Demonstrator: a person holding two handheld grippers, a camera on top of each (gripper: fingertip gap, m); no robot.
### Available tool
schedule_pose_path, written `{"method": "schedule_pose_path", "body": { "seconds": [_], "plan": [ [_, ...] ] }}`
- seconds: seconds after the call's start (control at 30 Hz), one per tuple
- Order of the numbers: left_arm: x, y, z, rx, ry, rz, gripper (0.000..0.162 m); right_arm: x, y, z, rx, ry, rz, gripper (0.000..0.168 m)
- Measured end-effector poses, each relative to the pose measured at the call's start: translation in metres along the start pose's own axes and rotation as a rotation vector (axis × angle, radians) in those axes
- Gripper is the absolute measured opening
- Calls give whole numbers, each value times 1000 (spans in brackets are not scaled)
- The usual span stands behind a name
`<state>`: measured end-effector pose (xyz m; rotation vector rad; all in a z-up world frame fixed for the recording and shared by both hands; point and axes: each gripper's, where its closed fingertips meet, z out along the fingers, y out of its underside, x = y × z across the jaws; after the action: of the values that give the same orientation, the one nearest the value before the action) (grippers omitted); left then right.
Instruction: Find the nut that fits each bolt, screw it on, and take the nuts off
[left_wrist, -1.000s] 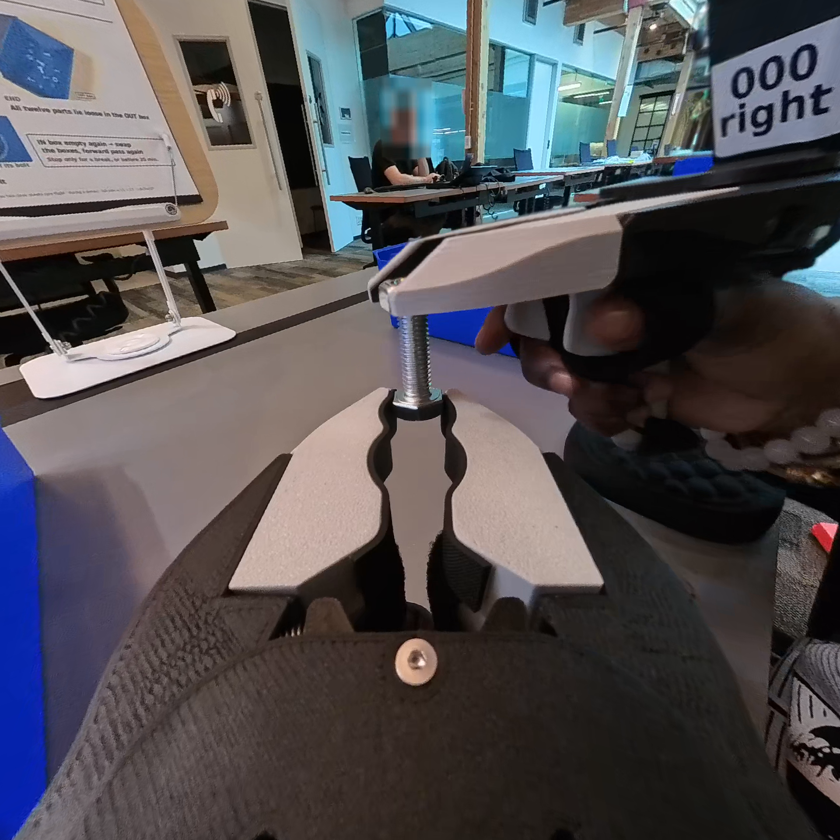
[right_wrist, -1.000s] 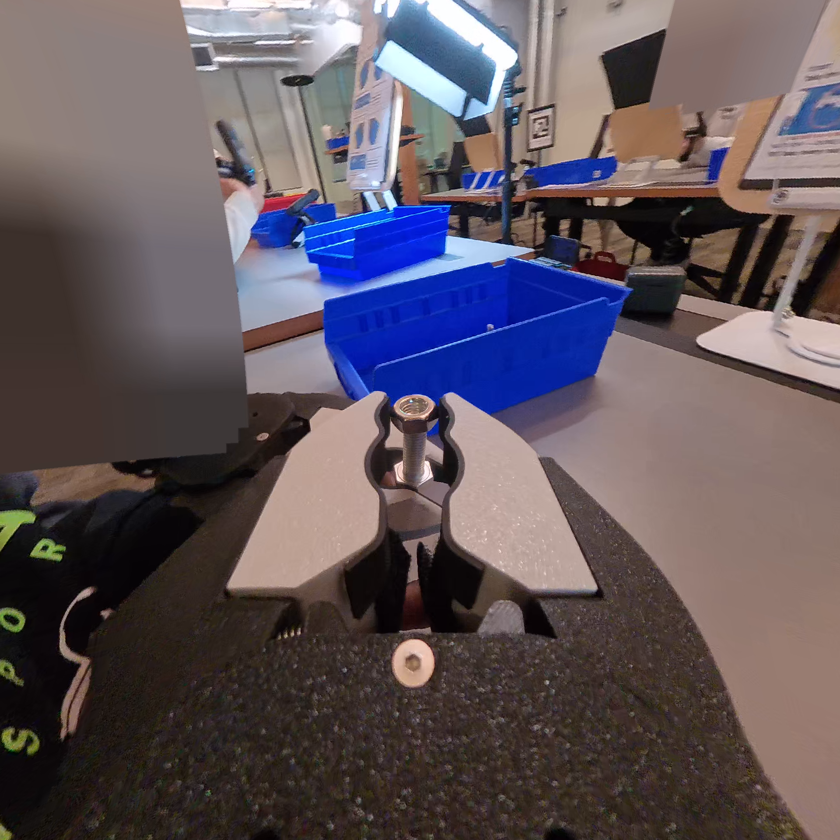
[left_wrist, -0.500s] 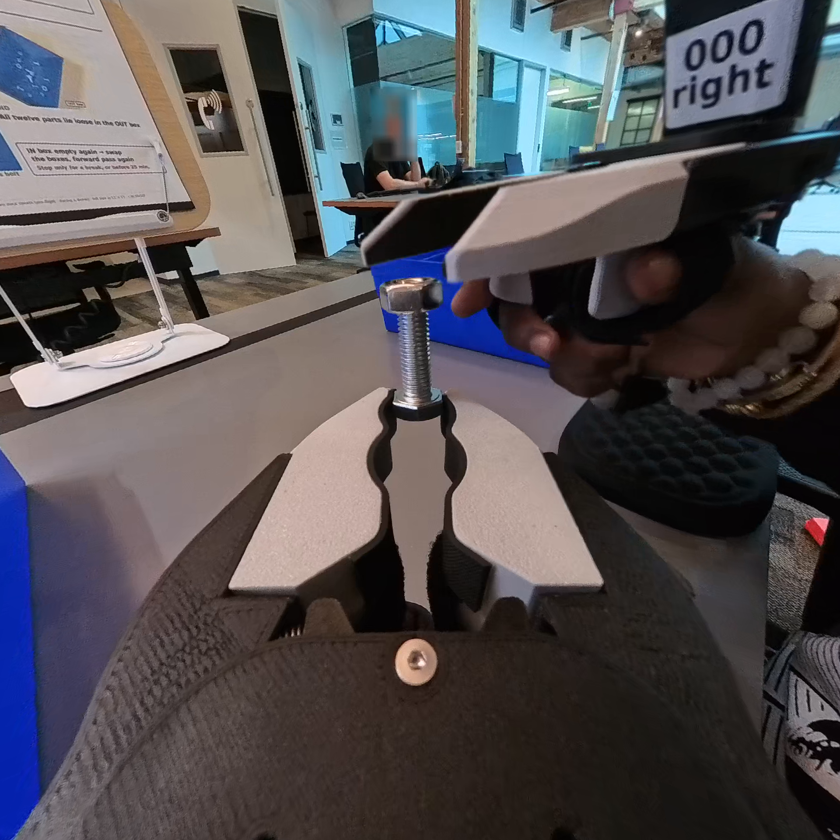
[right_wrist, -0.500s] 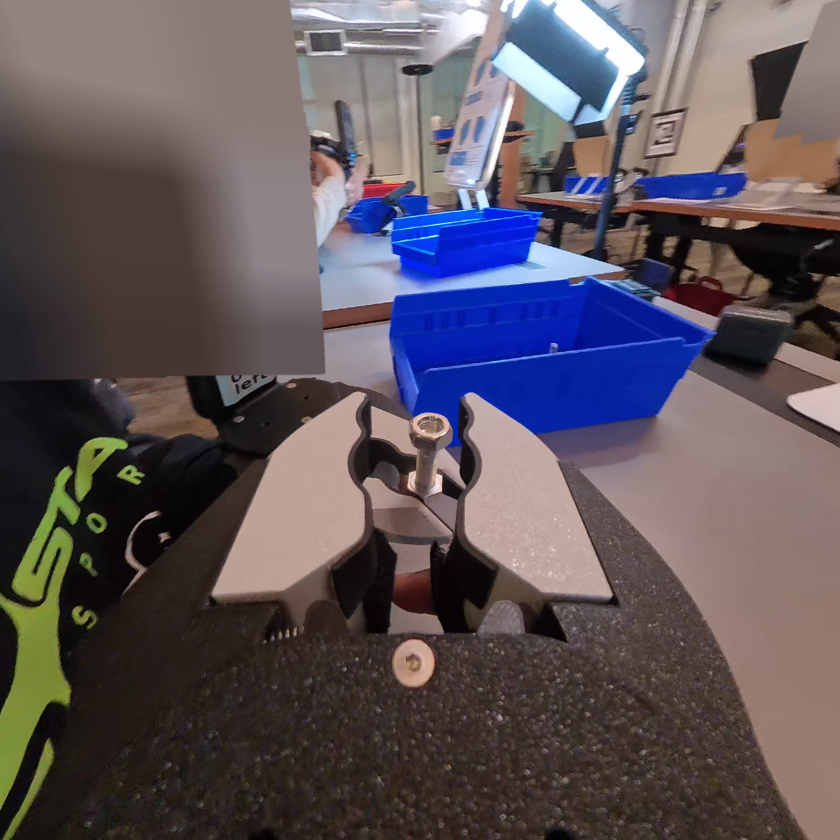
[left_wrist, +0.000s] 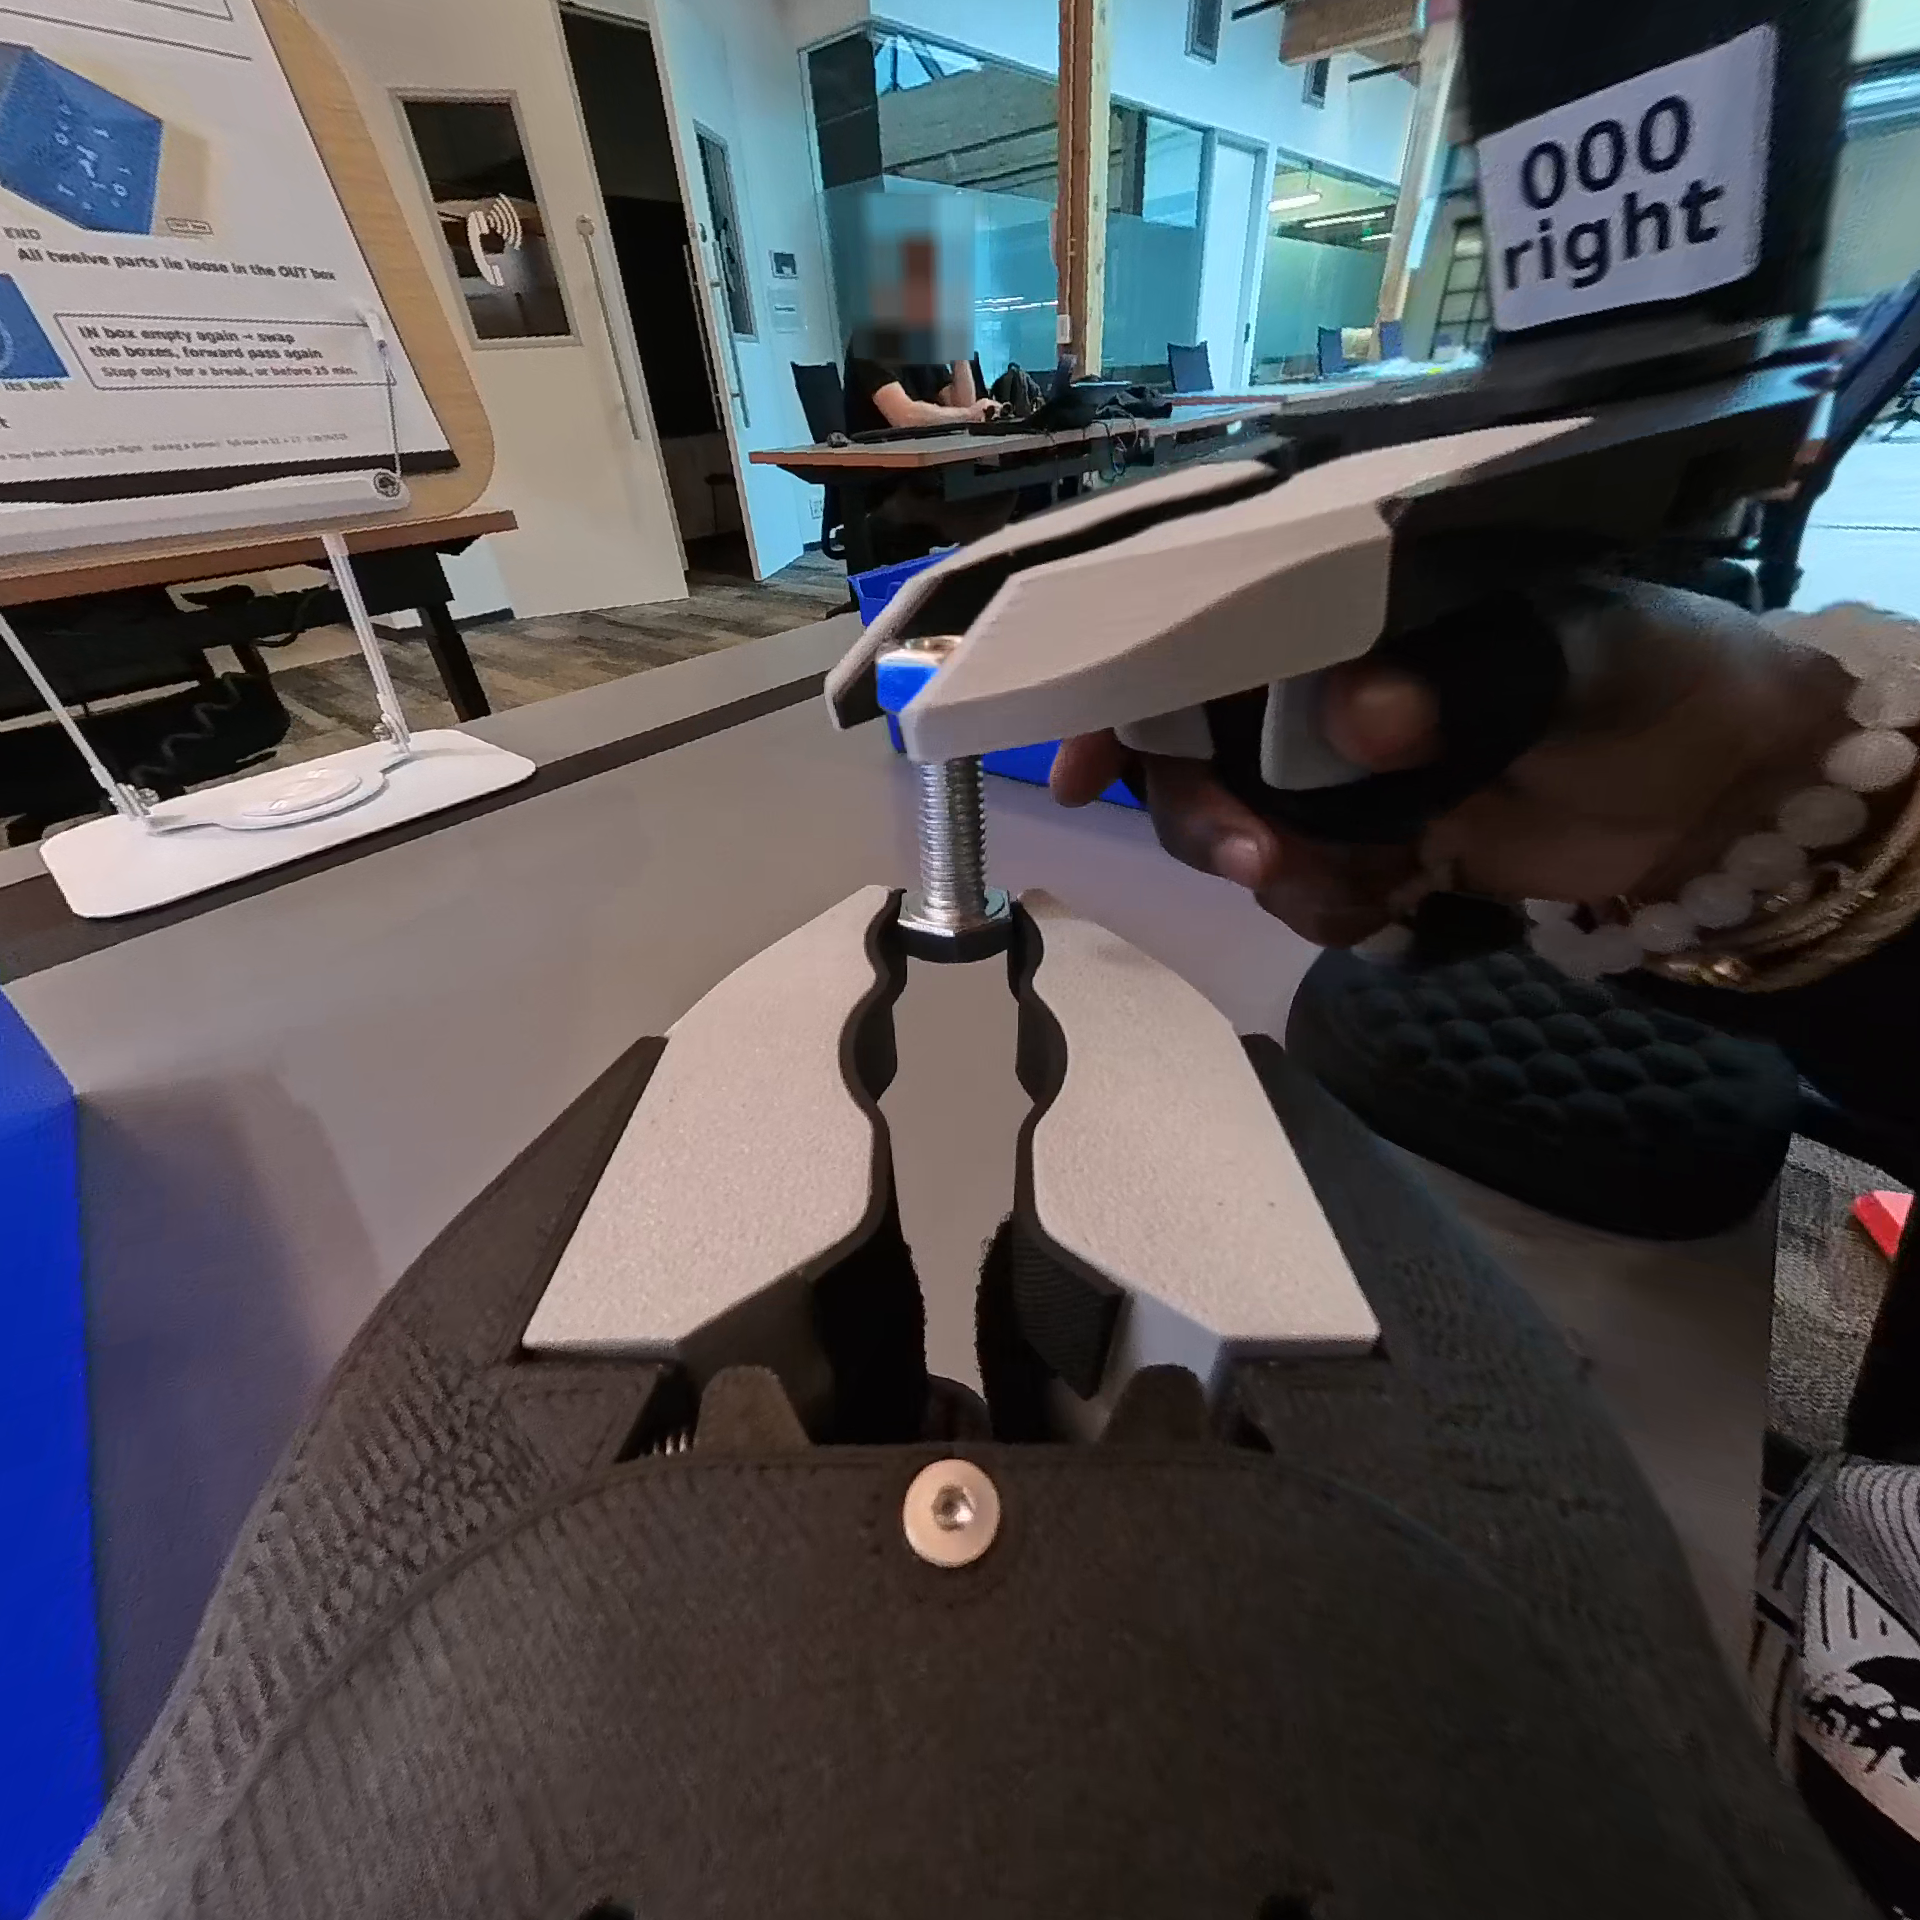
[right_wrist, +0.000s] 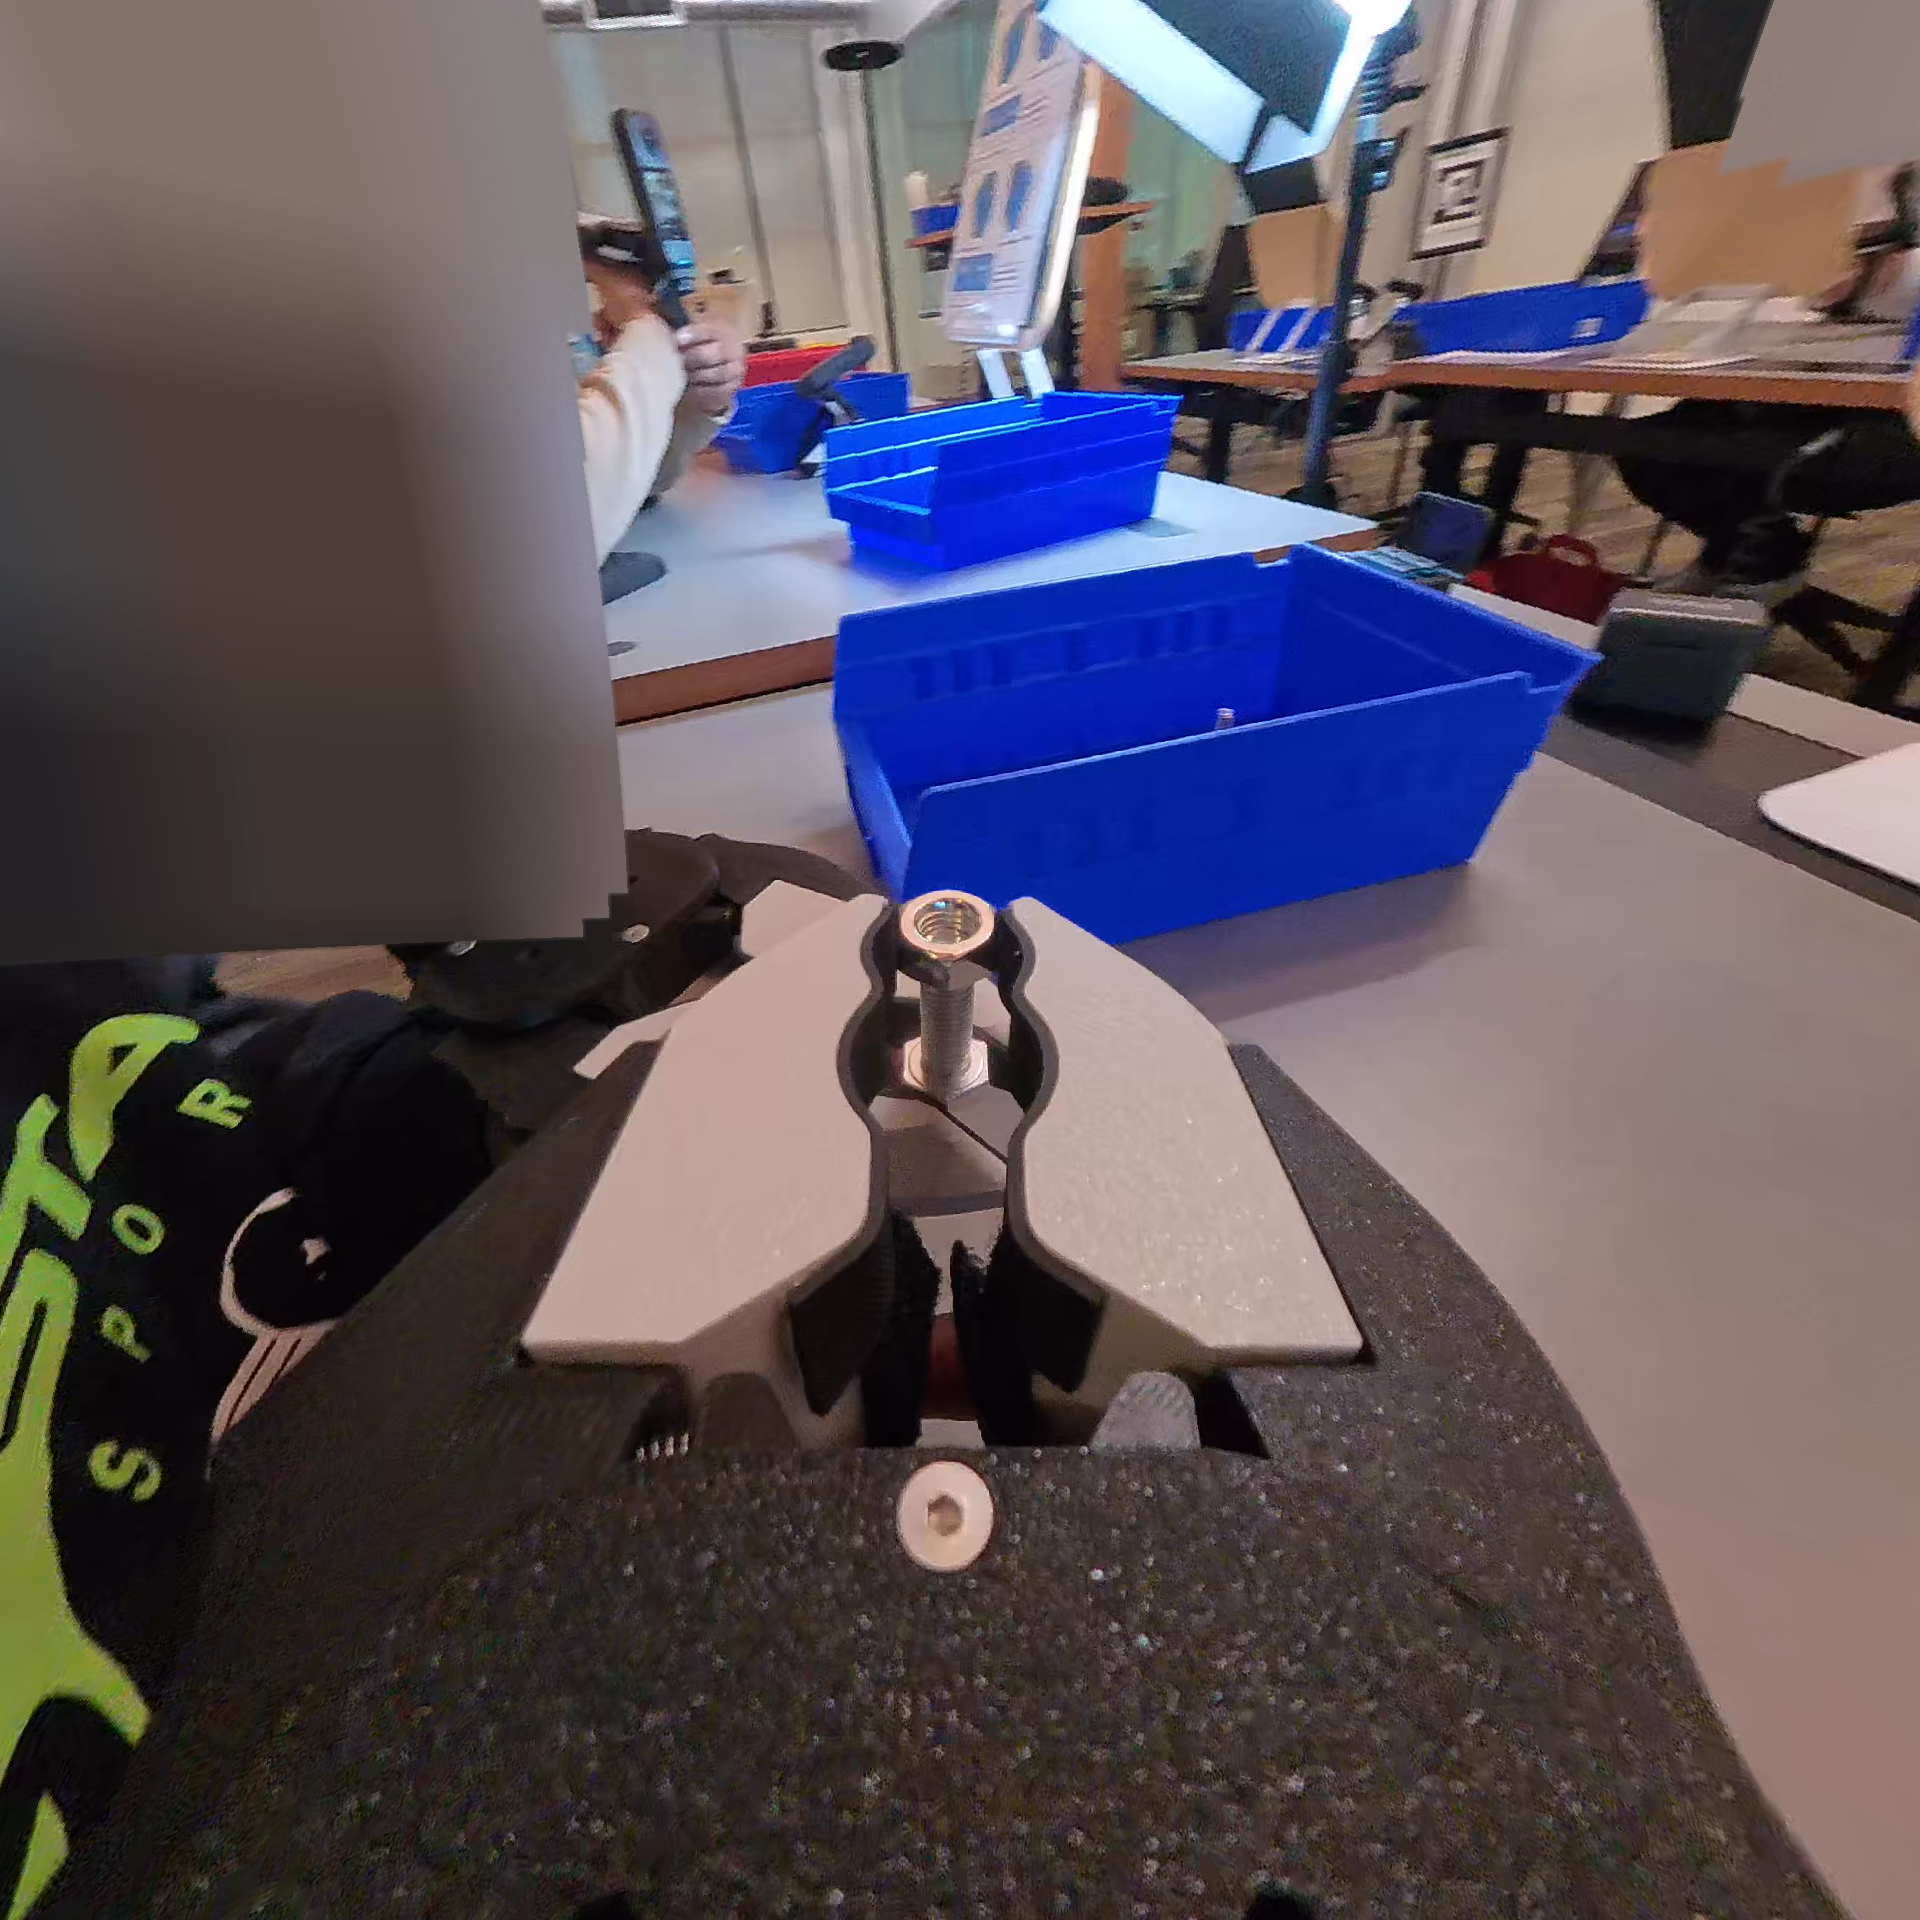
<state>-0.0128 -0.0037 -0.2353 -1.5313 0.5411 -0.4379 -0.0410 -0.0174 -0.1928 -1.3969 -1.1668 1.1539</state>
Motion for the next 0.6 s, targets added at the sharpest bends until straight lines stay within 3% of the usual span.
{"method": "schedule_pose_path", "body": {
  "seconds": [0.13,0.27,0.33,0.43,0.6],
  "plan": [
    [-2,1,0,-10,-14,-6,19,6,1,1,22,124,90,19],
    [-2,1,1,-9,-11,-5,19,6,1,1,-1,207,40,19],
    [-1,1,0,-4,-7,-6,19,5,1,1,-13,195,36,24],
    [-1,0,0,1,-2,-12,19,2,-3,-1,12,129,67,46],
    [-1,0,0,3,5,-19,19,-5,-10,-7,112,27,98,45]
  ]
}}
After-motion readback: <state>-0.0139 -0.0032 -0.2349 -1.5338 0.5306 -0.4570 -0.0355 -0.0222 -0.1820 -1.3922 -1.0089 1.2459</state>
